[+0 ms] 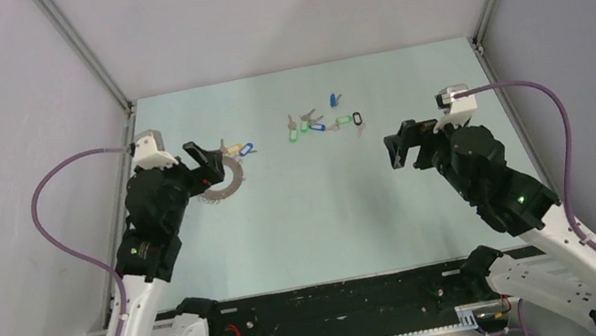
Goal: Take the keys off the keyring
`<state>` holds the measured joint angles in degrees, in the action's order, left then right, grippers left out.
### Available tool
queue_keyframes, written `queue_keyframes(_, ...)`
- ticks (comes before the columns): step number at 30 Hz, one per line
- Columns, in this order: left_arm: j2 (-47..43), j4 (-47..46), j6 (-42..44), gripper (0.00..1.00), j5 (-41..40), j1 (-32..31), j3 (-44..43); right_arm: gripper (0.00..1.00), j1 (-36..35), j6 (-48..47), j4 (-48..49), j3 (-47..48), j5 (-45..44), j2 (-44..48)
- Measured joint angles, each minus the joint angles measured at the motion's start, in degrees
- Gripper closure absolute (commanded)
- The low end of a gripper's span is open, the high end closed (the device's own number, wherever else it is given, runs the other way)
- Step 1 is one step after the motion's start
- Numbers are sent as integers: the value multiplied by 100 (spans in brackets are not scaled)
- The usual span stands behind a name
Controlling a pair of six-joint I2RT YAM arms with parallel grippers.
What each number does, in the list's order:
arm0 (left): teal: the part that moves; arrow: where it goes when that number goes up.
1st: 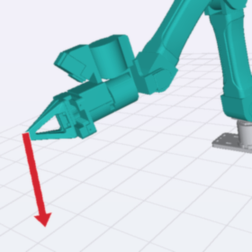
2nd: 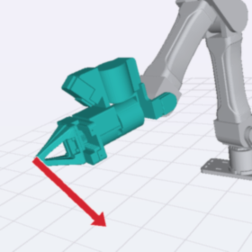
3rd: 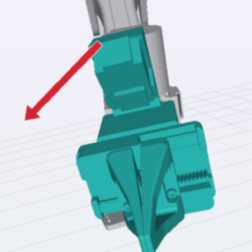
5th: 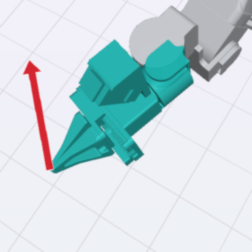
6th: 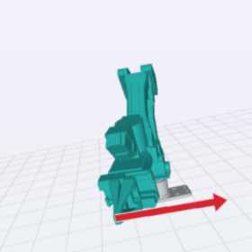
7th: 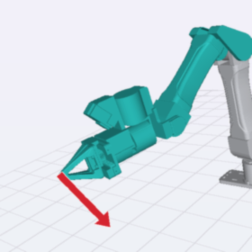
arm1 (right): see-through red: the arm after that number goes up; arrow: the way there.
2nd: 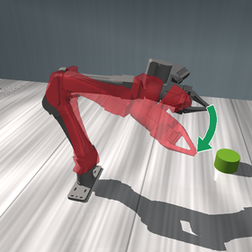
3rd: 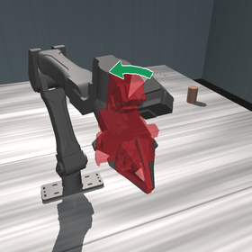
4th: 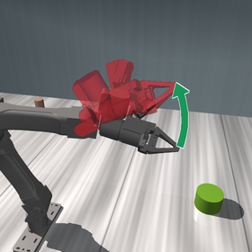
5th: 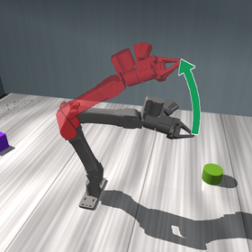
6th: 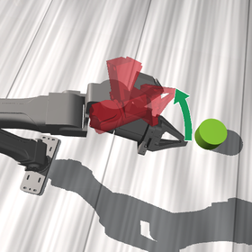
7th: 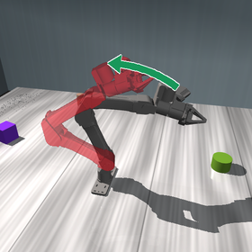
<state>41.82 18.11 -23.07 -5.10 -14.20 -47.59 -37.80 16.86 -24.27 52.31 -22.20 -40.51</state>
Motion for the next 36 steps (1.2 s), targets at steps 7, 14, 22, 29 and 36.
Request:
queue_keyframes(7,13,2,28,0,-560,9,2,1,55,-96,66,-122,310,28)
queue_keyframes(14,1075,-24,-11,6,-608,7,-363,1,249,-267,46,-254,590,238)
queue_keyframes(22,4054,-343,-81,38,-787,-299,-1443,1,304,-555,107,-260,1117,671)
queue_keyframes(29,5512,-385,380,47,-785,-337,-2120,1,310,-645,223,-260,1279,859)
queue_keyframes(36,6314,-358,595,54,-752,-291,-2559,1,317,-664,223,-260,1375,785)
